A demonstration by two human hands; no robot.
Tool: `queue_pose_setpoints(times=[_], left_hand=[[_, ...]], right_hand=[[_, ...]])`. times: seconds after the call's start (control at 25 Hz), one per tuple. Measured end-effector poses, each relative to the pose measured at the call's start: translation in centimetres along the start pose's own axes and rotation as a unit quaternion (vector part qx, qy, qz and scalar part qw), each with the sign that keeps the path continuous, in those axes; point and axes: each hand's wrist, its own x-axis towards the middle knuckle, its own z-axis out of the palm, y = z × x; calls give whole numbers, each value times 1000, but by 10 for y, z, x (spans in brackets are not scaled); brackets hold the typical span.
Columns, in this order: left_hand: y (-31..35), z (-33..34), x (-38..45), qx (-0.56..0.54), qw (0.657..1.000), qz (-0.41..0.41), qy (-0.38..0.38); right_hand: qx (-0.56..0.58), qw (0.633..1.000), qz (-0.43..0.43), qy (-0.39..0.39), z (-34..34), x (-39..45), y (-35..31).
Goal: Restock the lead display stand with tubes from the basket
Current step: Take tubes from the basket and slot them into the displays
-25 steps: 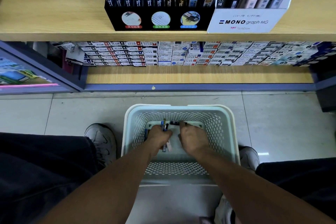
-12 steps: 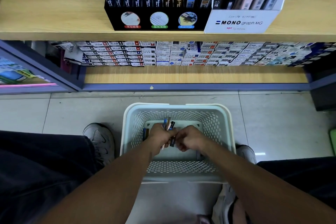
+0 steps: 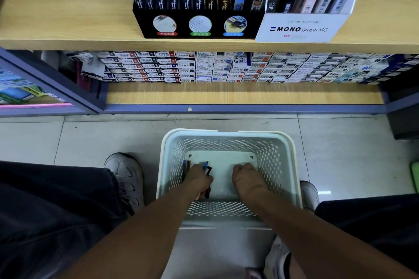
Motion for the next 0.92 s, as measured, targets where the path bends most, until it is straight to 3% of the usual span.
queue_pose_setpoints(times=[0.12,0.28,0.44,0.6,0.8,0.92], left_hand=[[1,1,0,3,1000,-5,-1],[5,2,-1,0,1000,-1,0],[4,1,-5,-78,996,-33,-31],[9,-6,-9,-154,986,-25,-56],[11,-6,-6,-151,987,-43,-44],[7,-2,-1,-133,990,-42,-23]], right_hand=[[71,997,11,21,-3,-9,-4],[73,995,6,61,-4,-10,-5],[51,999,-7,14,0,-8,-10],[113,993,2,19,-10,-3,-4],[135,989,9,61,-13,-3,-2],[89,995,-28,37,-9,-2,-10]])
